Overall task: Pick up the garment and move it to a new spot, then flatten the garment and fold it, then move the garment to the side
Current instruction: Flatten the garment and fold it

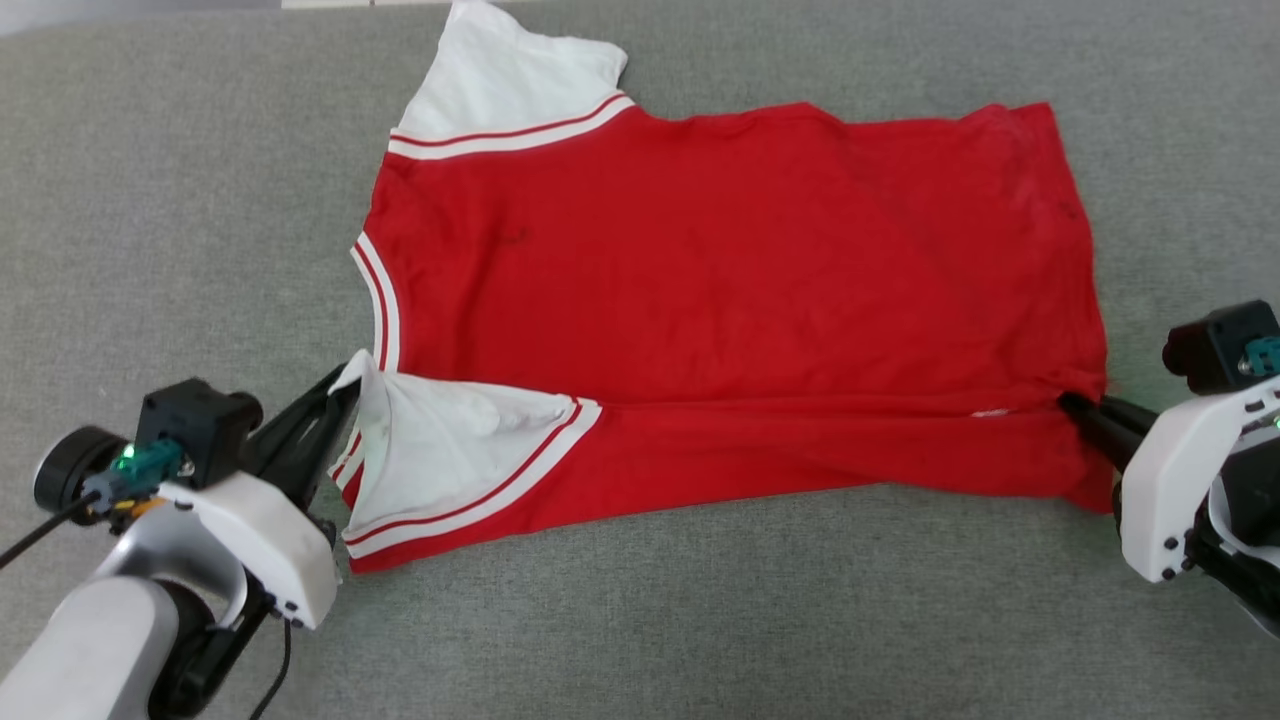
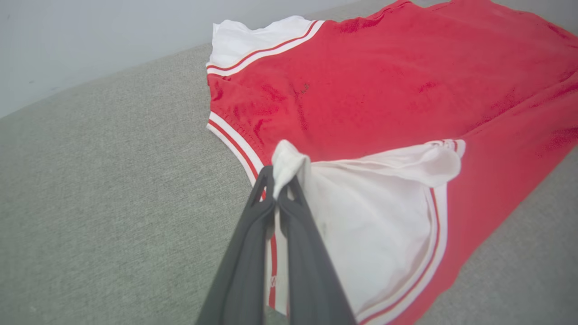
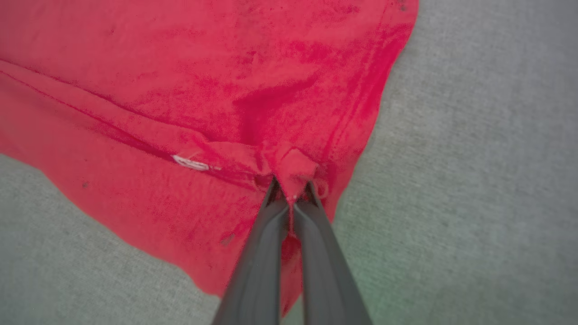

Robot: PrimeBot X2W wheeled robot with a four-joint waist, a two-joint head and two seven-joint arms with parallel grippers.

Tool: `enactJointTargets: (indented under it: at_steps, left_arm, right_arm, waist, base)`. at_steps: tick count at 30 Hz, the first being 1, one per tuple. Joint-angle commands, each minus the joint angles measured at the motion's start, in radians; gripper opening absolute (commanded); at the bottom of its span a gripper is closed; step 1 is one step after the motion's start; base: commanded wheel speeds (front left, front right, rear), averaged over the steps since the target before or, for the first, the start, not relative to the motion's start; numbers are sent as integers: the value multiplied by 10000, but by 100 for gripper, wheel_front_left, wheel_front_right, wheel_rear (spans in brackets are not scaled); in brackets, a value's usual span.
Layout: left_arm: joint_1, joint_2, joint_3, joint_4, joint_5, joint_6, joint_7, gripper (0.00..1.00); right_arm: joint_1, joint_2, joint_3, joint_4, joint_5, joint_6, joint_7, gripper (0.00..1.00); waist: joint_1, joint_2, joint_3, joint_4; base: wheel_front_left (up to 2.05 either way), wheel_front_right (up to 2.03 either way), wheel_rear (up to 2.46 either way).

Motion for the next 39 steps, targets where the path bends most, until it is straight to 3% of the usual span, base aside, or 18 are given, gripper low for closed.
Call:
enactJointTargets:
  at_steps: [1, 13, 14, 15, 16, 17, 18, 27, 39]
  left_arm:
    - [-292, -16, -54, 204, 109, -78, -70, 0]
    - [-1796, -609, -1288, 2521, 822, -523, -639, 0]
    - [-1826, -657, -1372, 2696, 855, -542, -700, 79]
    - [-1844, -712, -1445, 2848, 918, -536, -799, 100]
    - [-1838, -787, -1479, 2997, 917, -526, -876, 100]
    - [-1797, -909, -1474, 3104, 853, -486, -965, 100]
    - [-1727, -982, -1468, 3194, 799, -458, -1036, 100]
    - [-301, -1590, -679, 2765, -334, 728, -1246, 100]
    - [1652, -1546, -484, 1355, -1000, 2372, 269, 100]
  right_arm:
    - [-217, 78, 7, 133, -90, -7, 72, 0]
    - [-950, 462, 469, 1199, -688, -7, 203, 0]
    - [-935, 485, 525, 1266, -737, -7, 185, 0]
    - [-940, 508, 571, 1331, -762, -7, 163, 0]
    - [-953, 538, 544, 1396, -808, -7, 127, 0]
    - [-954, 563, 504, 1440, -860, -7, 36, 38]
    - [-930, 608, 434, 1492, -869, -7, -11, 100]
    - [-130, 884, -156, 1012, -1350, -7, -227, 100]
    - [1702, 2258, -2166, -856, -2483, -7, 214, 100]
  waist:
    - [-2, 0, 179, 75]
    - [-2, 0, 243, 227]
    - [-2, 0, 182, 219]
    - [-2, 0, 118, 204]
    - [-2, 0, 37, 187]
    - [-2, 0, -54, 181]
    - [-2, 0, -156, 171]
    - [-2, 0, -1310, 113]
    - [-2, 0, -1462, -78]
  base:
    - [0, 0, 0]
    - [0, 0, 0]
    - [0, 0, 0]
    - [0, 0, 0]
    - [0, 0, 0]
    - [0, 0, 0]
    - [0, 0, 0]
    - [0, 0, 0]
    - [0, 0, 0]
